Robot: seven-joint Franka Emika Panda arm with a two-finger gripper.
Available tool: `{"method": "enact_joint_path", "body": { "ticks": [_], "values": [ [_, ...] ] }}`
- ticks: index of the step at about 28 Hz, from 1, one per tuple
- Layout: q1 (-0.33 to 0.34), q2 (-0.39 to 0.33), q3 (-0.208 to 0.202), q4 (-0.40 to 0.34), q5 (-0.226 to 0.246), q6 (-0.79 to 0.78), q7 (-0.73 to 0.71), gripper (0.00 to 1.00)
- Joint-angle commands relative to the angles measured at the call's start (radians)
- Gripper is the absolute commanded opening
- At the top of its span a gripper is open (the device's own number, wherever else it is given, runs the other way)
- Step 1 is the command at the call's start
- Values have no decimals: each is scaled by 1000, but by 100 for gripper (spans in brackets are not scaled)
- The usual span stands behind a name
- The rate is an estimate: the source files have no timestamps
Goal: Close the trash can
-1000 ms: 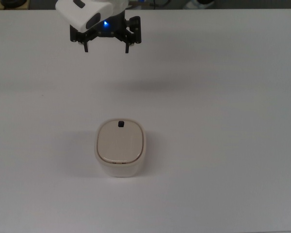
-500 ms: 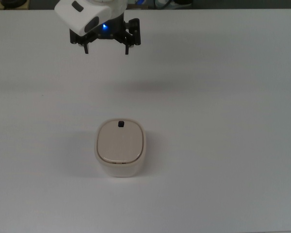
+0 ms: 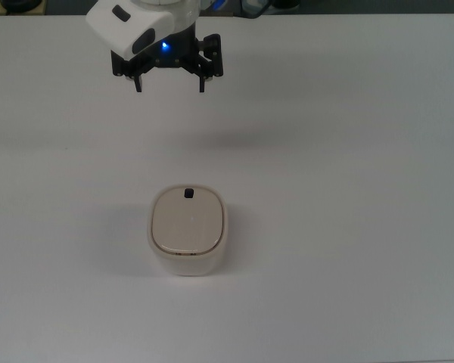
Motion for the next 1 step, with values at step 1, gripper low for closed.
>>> {"method": "enact_joint_path", "body": {
  "ticks": [1],
  "values": [
    [-2, -4, -6, -12, 28, 24, -7, 100]
  ]
}}
